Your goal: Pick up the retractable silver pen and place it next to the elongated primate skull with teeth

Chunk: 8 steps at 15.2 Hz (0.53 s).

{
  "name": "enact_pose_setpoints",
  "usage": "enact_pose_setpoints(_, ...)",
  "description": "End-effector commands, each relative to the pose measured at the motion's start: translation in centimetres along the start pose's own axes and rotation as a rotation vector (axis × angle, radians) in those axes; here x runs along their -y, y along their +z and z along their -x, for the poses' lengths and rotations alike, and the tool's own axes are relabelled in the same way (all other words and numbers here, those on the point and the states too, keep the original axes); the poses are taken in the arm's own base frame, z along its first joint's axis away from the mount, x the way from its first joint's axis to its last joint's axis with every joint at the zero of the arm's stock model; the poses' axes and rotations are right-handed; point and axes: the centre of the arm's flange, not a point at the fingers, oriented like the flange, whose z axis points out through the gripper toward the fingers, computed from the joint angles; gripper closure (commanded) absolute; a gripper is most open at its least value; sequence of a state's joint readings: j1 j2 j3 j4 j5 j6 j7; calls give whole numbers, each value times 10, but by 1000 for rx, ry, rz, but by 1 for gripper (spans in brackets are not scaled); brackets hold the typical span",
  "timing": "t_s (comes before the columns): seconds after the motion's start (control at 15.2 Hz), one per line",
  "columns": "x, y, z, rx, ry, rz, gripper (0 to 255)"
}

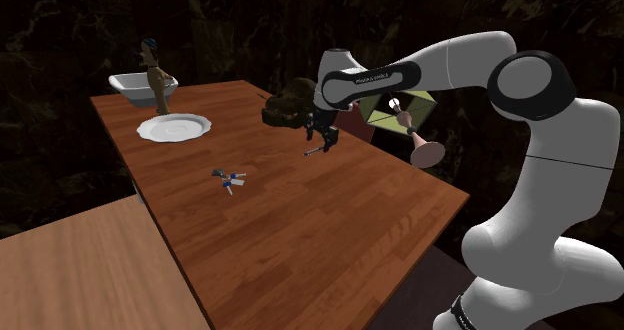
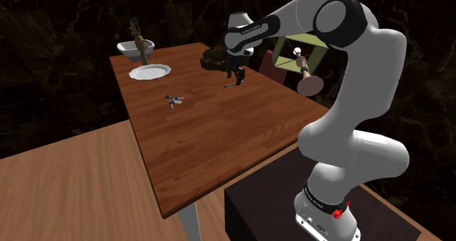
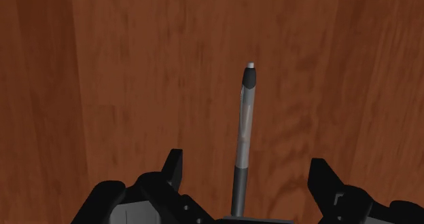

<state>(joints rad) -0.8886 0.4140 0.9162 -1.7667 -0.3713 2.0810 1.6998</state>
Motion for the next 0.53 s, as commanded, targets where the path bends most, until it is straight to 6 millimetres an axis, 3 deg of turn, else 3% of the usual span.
enact_pose_setpoints(0.0,0,0,0,0,0,0,0)
enact_pose_setpoints(0.26,0,-50,0,0,0,0,0)
enact_pose_setpoints(0.46,0,-50,0,0,0,0,0)
